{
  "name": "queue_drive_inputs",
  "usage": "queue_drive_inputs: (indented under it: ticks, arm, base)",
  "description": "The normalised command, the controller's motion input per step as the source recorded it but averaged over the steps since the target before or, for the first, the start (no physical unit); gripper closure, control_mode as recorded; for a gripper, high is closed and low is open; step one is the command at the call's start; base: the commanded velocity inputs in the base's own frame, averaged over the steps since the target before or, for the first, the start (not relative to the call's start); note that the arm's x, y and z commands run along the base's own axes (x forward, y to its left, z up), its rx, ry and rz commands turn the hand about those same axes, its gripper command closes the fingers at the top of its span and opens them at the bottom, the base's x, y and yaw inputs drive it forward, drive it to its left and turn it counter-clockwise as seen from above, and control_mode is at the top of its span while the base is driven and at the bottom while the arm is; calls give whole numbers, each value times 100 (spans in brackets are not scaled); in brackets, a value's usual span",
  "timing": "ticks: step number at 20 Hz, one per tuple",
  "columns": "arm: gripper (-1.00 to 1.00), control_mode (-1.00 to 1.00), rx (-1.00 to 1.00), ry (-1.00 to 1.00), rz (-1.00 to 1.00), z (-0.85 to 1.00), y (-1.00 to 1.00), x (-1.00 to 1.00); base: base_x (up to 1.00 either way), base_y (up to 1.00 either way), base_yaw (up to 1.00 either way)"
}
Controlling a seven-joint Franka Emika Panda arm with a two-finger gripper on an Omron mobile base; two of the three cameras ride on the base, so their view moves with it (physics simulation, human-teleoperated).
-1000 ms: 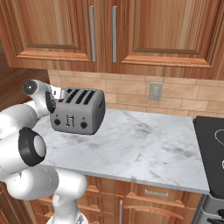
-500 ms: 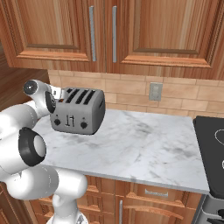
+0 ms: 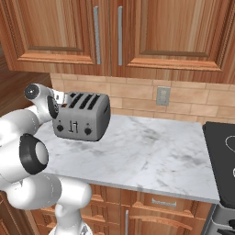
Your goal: Start the toaster. Once the lever pops up, take the bread to the plate on the dining counter.
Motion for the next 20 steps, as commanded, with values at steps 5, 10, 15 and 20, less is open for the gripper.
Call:
queue_drive_inputs:
  ticks: [5, 10, 15, 20]
  arm:
    - [-100, -100, 0, 0, 0, 0, 0, 0]
    - [-100, -100, 0, 0, 0, 0, 0, 0]
    - [-100, -100, 0, 0, 0, 0, 0, 0]
    - [-100, -100, 0, 0, 0, 0, 0, 0]
  base:
    - [0, 0, 0]
    - [0, 0, 0]
    - [0, 0, 0]
    - [0, 0, 0]
